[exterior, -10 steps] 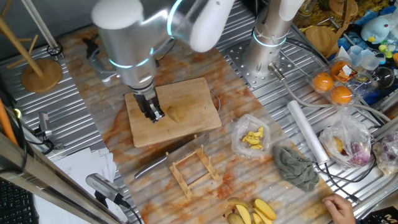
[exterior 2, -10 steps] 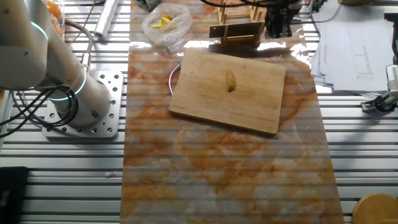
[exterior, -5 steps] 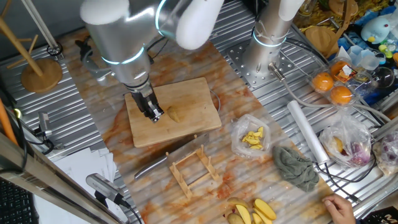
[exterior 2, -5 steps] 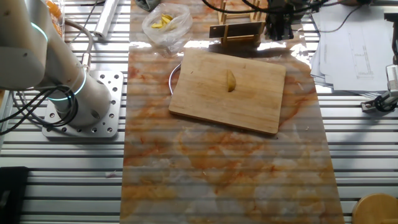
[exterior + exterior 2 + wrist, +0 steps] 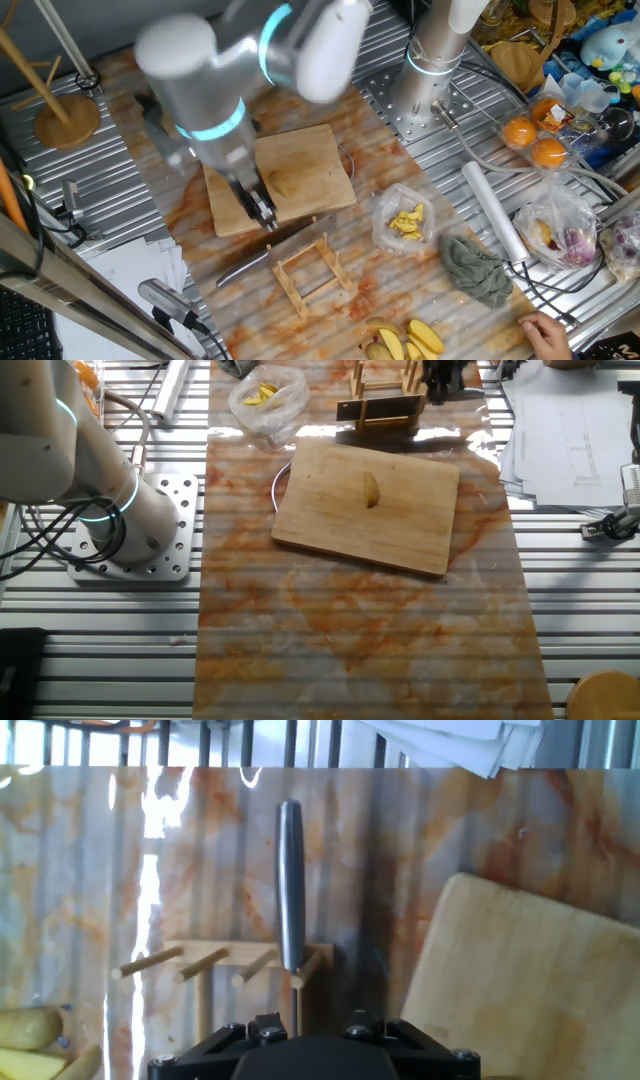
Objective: Chop the potatoes
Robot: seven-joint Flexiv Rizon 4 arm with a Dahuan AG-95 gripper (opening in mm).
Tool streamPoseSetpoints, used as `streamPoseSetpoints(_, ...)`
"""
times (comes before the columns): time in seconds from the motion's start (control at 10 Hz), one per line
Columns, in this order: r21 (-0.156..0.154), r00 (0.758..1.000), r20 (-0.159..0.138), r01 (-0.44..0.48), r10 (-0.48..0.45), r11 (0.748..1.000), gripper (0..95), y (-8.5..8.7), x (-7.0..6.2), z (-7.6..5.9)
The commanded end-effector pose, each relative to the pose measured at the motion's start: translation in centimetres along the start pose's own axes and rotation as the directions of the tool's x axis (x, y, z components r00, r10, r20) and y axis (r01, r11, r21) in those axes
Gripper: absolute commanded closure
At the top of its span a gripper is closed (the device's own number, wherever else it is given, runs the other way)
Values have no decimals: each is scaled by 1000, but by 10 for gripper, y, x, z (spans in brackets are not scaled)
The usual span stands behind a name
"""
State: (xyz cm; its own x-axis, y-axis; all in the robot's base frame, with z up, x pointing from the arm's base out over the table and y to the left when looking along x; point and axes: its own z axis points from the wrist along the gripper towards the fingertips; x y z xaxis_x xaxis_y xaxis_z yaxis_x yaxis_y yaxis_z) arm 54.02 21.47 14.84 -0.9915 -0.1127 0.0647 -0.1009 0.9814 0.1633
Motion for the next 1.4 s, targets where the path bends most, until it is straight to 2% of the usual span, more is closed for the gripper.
streamPoseSetpoints(0.1,20,1000,-6,7,-7,1000,570,7,1,19)
streamPoseSetpoints(0.4,37,1000,-10,11,-10,999,570,17,4,43)
streamPoseSetpoints(0.7,41,1000,-11,16,-16,999,570,16,13,53)
streamPoseSetpoints(1.0,74,1000,-16,18,-17,997,570,21,17,68)
streamPoseSetpoints(1.4,77,1000,-18,15,-13,997,570,19,19,77)
